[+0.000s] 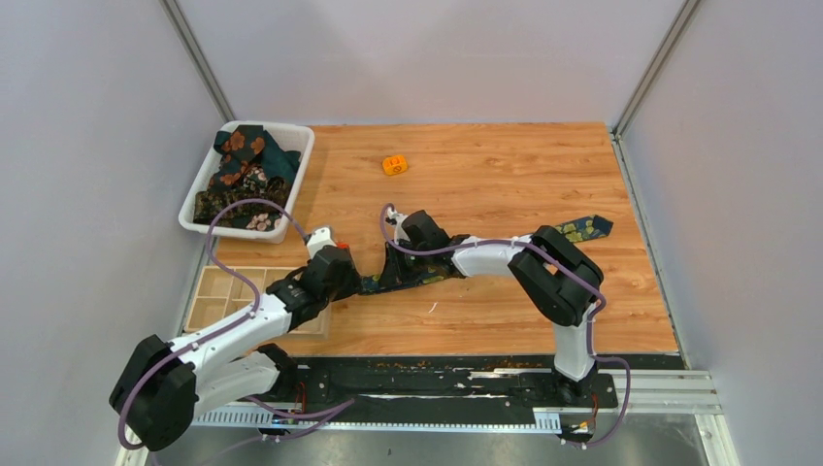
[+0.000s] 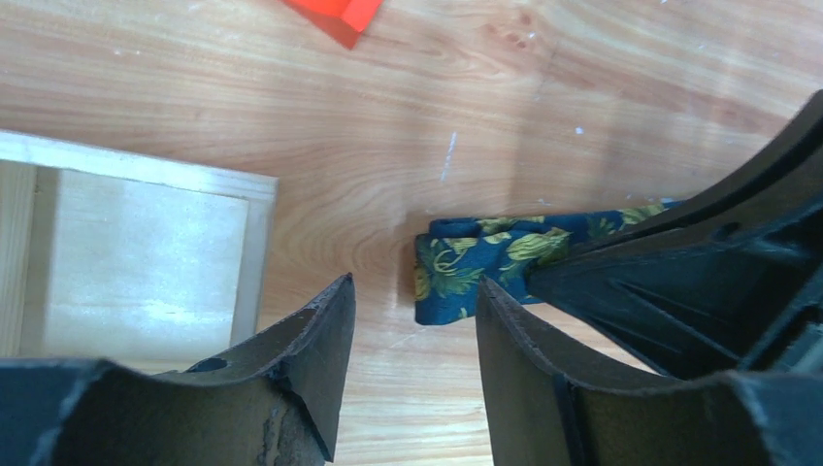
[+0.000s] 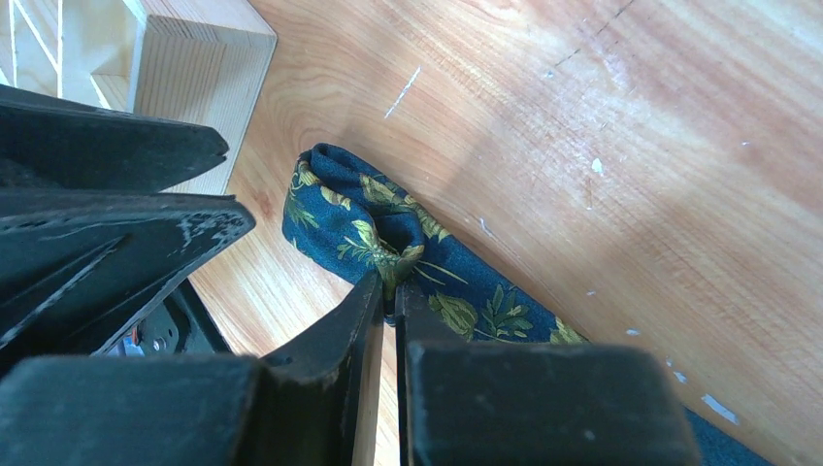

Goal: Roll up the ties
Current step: Roll the tie at the center of the board.

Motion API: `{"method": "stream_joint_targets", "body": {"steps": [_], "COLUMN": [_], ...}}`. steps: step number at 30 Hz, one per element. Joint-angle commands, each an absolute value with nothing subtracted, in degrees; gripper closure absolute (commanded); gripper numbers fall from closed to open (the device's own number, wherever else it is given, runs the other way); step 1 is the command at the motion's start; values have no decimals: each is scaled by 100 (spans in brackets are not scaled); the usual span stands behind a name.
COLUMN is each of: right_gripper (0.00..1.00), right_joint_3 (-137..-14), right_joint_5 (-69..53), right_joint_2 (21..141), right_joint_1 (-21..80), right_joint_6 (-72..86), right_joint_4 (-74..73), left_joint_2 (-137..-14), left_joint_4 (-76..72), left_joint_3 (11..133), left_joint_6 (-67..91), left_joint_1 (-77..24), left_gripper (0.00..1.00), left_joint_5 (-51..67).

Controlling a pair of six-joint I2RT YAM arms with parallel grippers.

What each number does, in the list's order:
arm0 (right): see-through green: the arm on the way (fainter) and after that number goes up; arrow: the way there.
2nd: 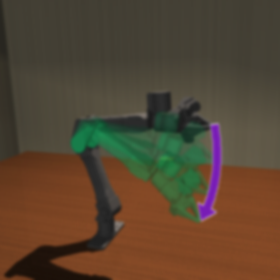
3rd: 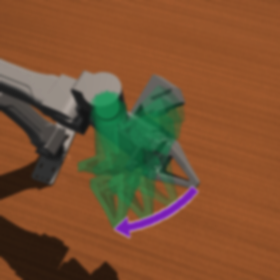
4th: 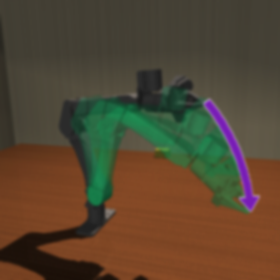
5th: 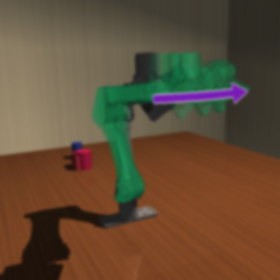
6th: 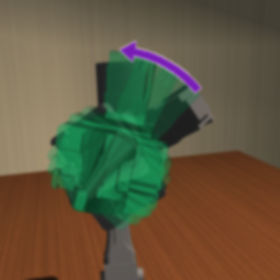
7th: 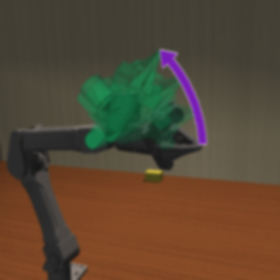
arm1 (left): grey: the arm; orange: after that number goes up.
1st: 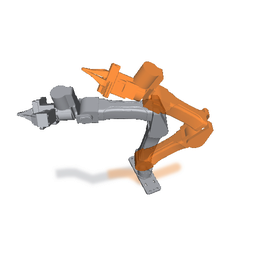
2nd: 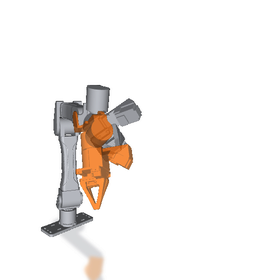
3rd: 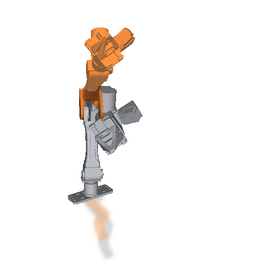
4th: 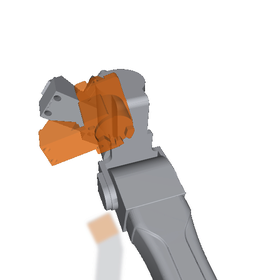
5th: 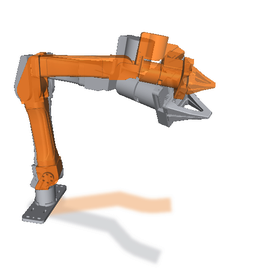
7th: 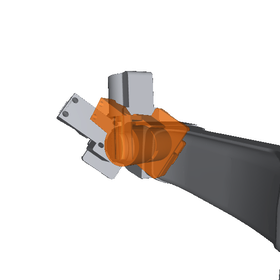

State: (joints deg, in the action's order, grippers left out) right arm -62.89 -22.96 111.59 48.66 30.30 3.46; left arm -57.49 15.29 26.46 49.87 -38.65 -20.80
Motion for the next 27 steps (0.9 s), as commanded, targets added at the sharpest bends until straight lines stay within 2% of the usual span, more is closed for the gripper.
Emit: {"method": "stream_joint_targets", "body": {"steps": [1, 4, 15, 27], "right_gripper": [96, 97, 97, 98], "right_joint_3": [-6512, -6521, -6482, -6460], "right_joint_5": [-2233, -2232, -2264, -2250], "right_joint_2": [11265, 11290, 11337, 11322], "right_joint_1": [4860, 4860, 4858, 4859], "right_joint_6": [2930, 2927, 2942, 2942], "right_joint_4": [293, 275, 281, 255], "left_joint_2": [-5819, -6041, -6574, -6945], "left_joint_4": [1190, 1052, 630, 326], "left_joint_3": [2481, 2499, 2463, 2300], "left_joint_6": [4672, 4608, 4605, 4694], "left_joint_1": [-3515, -3399, -3276, -3213], "left_gripper": [46, 50, 52, 60], "left_joint_5": [-1480, -1201, -976, -910]}}
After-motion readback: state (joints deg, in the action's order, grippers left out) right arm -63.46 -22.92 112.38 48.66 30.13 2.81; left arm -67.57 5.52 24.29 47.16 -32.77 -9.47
